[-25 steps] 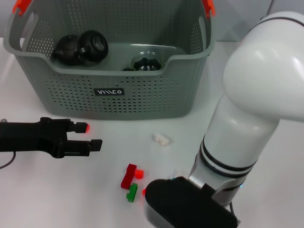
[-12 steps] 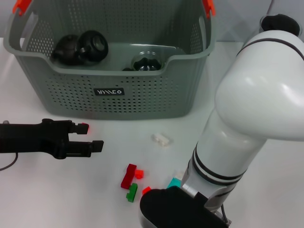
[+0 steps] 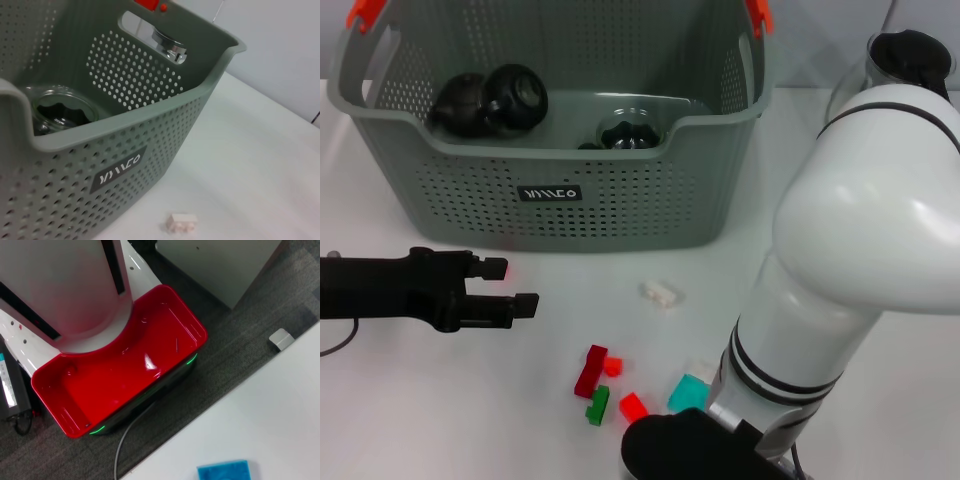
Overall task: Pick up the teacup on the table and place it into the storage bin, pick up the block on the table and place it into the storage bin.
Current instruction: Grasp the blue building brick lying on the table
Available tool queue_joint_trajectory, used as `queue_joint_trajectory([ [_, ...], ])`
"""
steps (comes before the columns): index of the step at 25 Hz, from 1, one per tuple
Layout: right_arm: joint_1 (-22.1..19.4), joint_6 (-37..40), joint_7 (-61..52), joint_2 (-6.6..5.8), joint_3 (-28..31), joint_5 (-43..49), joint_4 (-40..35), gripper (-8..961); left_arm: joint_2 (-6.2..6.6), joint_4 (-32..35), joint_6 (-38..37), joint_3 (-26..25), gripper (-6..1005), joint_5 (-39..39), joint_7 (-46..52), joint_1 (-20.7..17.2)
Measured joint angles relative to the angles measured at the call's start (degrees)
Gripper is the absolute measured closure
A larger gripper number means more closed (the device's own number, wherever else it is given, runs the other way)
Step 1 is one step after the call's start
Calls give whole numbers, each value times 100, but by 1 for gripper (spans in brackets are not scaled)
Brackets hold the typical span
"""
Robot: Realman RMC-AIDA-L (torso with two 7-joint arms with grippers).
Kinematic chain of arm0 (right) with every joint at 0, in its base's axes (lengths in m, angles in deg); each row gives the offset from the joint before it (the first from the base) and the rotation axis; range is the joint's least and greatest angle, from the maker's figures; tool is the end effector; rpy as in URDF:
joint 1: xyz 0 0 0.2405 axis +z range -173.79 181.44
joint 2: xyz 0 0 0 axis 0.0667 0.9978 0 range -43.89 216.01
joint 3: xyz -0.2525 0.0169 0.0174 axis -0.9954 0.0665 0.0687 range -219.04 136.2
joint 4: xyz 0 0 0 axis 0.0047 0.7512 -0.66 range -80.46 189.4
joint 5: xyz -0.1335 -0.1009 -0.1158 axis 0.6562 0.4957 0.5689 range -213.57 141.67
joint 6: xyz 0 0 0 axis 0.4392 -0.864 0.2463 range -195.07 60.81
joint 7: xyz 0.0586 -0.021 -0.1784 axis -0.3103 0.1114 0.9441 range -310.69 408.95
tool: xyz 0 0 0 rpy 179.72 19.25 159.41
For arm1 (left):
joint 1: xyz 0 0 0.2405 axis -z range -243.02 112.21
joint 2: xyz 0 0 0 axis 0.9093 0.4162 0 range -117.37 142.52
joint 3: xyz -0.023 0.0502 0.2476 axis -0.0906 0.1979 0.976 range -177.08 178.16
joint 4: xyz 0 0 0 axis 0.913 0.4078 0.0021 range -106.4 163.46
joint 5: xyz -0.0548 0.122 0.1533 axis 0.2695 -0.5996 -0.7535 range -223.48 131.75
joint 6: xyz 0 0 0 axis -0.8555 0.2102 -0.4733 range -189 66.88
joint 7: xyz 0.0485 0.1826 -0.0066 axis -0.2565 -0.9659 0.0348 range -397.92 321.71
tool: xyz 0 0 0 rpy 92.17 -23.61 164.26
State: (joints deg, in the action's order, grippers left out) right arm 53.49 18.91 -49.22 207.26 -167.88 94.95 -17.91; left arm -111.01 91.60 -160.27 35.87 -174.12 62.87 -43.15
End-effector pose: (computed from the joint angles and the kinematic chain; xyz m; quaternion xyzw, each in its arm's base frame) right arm 0.1306 0.2331 -0.1697 0.8574 0.3966 0.2561 0.2047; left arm -0.2671 0.3023 -0.0014 -0.9213 -0.3334 -0.1501 0.1325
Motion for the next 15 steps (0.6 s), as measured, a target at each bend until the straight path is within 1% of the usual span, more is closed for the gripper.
queue_joint_trajectory([
  [12,-117,-294,27,6,-181,89,14,25,16,-122,55,0,213,3,-46,9],
  [15,-140,-310,27,13,-183,119,14,53,18,-154,71,-6,213,2,-63,8],
])
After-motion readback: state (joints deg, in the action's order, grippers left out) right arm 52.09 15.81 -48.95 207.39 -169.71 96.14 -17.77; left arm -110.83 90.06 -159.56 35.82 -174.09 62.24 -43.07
